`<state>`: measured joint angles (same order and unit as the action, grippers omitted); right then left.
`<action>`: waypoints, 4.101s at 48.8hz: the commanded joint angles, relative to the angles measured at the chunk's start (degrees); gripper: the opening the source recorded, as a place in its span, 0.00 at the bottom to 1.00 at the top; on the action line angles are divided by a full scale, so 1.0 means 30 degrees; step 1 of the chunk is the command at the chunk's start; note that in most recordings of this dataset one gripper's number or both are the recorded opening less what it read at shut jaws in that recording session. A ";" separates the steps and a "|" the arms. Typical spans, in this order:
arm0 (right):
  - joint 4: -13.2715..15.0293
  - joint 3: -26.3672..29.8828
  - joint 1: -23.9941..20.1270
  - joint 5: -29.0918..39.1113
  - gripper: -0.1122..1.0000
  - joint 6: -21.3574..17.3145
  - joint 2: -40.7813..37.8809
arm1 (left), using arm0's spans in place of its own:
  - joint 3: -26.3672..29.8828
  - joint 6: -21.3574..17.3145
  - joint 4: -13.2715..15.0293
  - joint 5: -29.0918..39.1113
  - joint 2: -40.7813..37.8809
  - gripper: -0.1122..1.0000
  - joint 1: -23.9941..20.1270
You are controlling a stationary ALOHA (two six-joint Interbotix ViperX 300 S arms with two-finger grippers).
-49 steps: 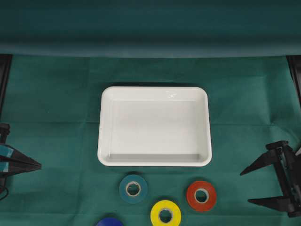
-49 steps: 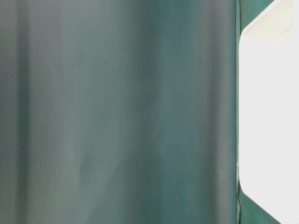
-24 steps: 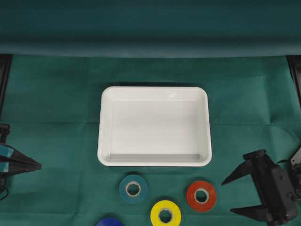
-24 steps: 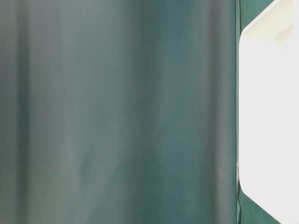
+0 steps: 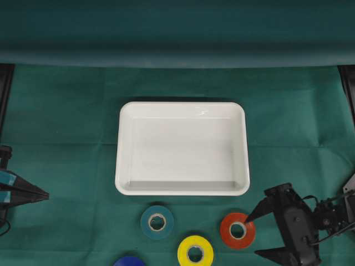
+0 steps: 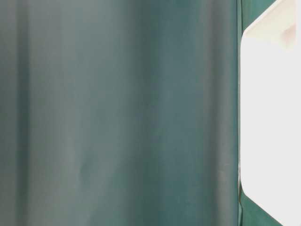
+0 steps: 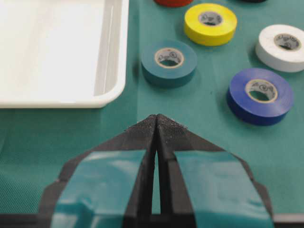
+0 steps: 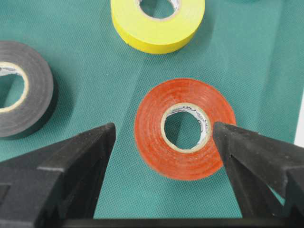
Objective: Put the tape into the white case with the right arm.
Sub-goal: 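Lower the right gripper into the red roll's hole and close, then lift the red roll and carry it into the white tray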
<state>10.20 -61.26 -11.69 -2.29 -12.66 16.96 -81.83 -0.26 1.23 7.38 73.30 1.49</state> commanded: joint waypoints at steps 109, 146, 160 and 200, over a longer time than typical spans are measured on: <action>0.0059 0.4219 -0.0879 0.2871 0.12 -0.0176 -0.2637 | 0.0000 0.0059 0.0029 -0.0176 -0.0146 0.10 0.0029; 0.0059 1.0049 -0.0879 0.3369 0.12 -0.0176 -0.7588 | -0.0264 0.0029 0.0029 -0.0059 0.0908 0.10 0.0029; 0.0059 0.9961 0.0117 0.3633 0.12 -0.0205 -0.7412 | -0.0322 0.0029 0.0029 -0.0029 0.0908 0.10 0.0059; 0.2285 1.0049 0.4688 0.4541 0.12 -0.0117 -0.6299 | -0.0469 0.0059 0.0029 -0.0176 0.0937 0.10 0.0029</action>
<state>16.61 -32.43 1.58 11.69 -13.01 -4.04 -83.85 0.00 1.23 7.47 76.55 1.49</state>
